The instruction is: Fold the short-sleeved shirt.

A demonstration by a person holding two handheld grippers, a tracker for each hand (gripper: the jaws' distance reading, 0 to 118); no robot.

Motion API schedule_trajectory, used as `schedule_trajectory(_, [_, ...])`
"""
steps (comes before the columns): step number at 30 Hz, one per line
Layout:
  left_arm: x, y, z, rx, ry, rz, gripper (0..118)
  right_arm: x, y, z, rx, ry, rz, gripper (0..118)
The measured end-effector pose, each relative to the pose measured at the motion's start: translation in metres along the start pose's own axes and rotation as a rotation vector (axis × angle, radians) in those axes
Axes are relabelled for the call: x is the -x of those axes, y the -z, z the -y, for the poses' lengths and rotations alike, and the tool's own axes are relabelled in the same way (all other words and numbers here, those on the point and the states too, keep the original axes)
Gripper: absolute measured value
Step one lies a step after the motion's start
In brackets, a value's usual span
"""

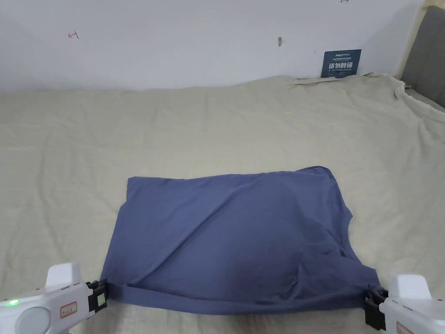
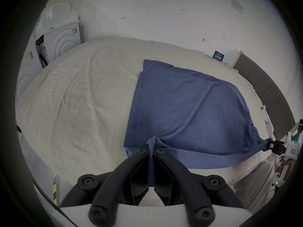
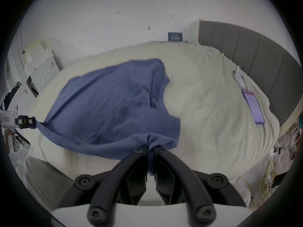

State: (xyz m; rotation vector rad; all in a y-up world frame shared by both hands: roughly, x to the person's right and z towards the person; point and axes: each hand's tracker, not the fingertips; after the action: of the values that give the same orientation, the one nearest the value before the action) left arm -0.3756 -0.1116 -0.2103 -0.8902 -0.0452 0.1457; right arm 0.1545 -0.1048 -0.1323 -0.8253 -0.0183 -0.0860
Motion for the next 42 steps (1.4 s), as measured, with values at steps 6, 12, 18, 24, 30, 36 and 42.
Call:
schedule_trajectory(6, [0.002, 0.006, -0.032, -0.06, -0.031, -0.012, 1, -0.008, 0.001, -0.051, -0.097, -0.008, -0.021, 5])
schedule_trajectory(12, [0.0, 0.028, -0.073, -0.092, -0.046, -0.01, 1, -0.01, 0.037, -0.092, -0.109, -0.026, -0.013, 5])
schedule_trajectory(18, [-0.012, 0.077, -0.105, -0.055, 0.014, -0.046, 1, -0.015, 0.09, -0.117, -0.047, -0.01, 0.011, 5])
schedule_trajectory(24, [-0.021, 0.132, -0.119, 0.009, 0.075, -0.092, 1, -0.015, 0.142, -0.129, 0.039, -0.022, 0.038, 5])
schedule_trajectory(30, [-0.026, 0.164, -0.115, 0.085, 0.095, -0.141, 2, -0.012, 0.183, -0.127, 0.132, -0.026, 0.062, 5])
schedule_trajectory(36, [-0.036, 0.162, -0.113, 0.1, 0.13, -0.167, 33, -0.008, 0.181, -0.123, 0.153, -0.009, 0.069, 10])
schedule_trajectory(42, [-0.042, 0.134, -0.123, 0.063, 0.129, -0.144, 106, -0.005, 0.138, -0.137, 0.03, -0.018, 0.068, 89])
